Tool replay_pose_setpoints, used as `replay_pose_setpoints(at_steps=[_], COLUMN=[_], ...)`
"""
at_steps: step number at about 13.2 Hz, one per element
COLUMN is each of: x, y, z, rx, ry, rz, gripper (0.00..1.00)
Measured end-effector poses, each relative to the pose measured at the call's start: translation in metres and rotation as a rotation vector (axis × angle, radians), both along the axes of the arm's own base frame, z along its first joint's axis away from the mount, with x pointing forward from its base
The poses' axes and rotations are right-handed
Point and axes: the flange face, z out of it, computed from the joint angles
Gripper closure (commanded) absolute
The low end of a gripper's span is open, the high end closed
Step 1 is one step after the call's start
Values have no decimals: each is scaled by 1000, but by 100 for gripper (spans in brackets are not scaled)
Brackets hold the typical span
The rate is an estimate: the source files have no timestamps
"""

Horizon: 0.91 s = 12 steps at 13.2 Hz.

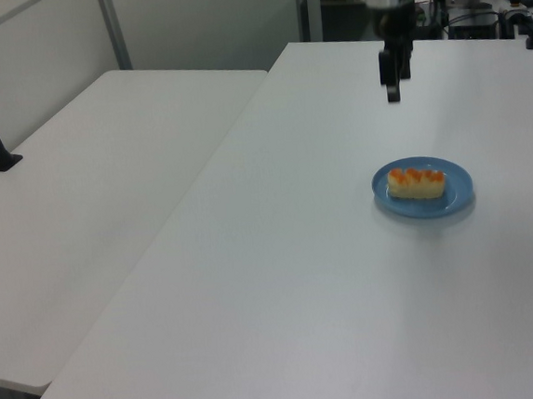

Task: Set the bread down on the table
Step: 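Move the gripper down over the orange-glazed bread roll on the blue plate, then close the gripper on the bread roll and lift it off the plate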

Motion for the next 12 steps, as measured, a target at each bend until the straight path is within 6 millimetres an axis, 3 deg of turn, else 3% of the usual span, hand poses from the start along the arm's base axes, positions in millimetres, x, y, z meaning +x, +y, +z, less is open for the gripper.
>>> replay_pose_setpoints(at_steps=[5,12], x=[1,-12], y=[30,20], z=[-94,-158], rx=[-8,-67], ry=[30,118], rz=[-4,95], gripper=[0,0])
